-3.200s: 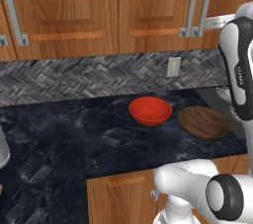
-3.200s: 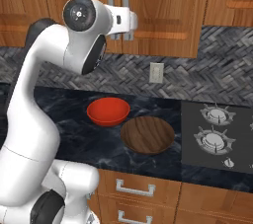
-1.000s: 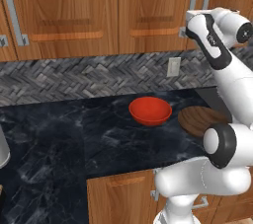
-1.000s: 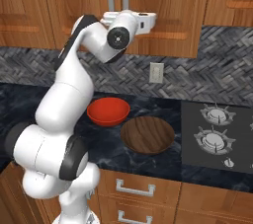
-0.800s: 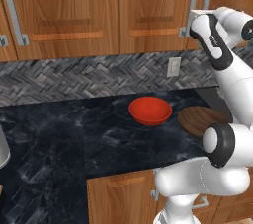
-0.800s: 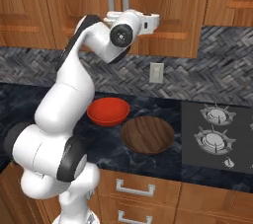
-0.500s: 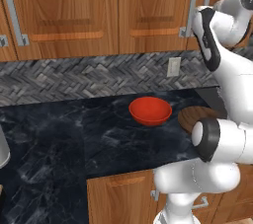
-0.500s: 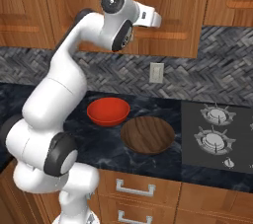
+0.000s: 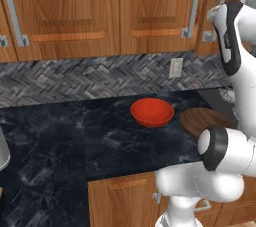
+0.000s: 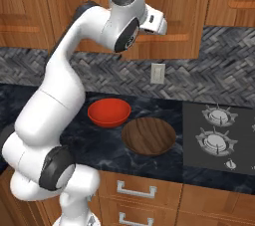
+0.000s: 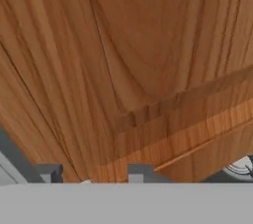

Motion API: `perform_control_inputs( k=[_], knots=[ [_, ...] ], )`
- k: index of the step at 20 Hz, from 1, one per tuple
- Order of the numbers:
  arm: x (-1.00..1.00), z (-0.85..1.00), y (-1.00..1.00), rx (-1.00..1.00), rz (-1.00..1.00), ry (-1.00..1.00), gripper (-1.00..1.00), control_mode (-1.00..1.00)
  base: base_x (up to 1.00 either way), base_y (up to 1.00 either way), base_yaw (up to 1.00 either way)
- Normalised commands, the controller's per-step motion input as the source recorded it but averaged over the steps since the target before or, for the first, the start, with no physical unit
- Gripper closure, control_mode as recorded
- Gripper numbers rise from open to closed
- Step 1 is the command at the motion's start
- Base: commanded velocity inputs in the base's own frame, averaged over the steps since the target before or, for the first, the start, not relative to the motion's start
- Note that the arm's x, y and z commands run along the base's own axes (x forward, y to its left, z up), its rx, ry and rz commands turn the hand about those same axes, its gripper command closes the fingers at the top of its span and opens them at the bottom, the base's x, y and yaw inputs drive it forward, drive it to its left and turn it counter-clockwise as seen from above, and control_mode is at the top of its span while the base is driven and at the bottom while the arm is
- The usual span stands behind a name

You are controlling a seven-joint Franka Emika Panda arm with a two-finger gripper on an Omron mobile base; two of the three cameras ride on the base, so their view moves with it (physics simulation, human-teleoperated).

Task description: Open the cabinet. Pick the bowls from the counter and place them in the cabinet. Then close the cabinet.

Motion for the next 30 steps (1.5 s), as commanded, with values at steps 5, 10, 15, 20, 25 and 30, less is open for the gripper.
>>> perform_control_inputs(
  k=[5,10,15,20,25,30],
  knots=[
    [-0.33,-1.0,-1.0,0.02,0.3,-0.74,1.0,-1.0,0.0,0.0,0.0],
    [-0.17,-1.0,-1.0,0.03,0.27,-0.66,1.0,-1.0,0.0,0.0,0.0],
    [-0.17,-1.0,-1.0,0.11,0.2,-0.44,1.0,-1.0,0.0,0.0,0.0],
    [-0.01,-1.0,-1.0,0.18,0.11,-0.14,1.0,-1.0,0.0,0.0,0.0],
    [0.0,-0.94,-1.0,0.19,0.09,-0.07,1.0,-1.0,0.0,0.0,0.0],
    [0.0,-0.82,-1.0,0.21,0.07,-0.03,1.0,-1.0,0.0,0.0,0.0]
  ],
)
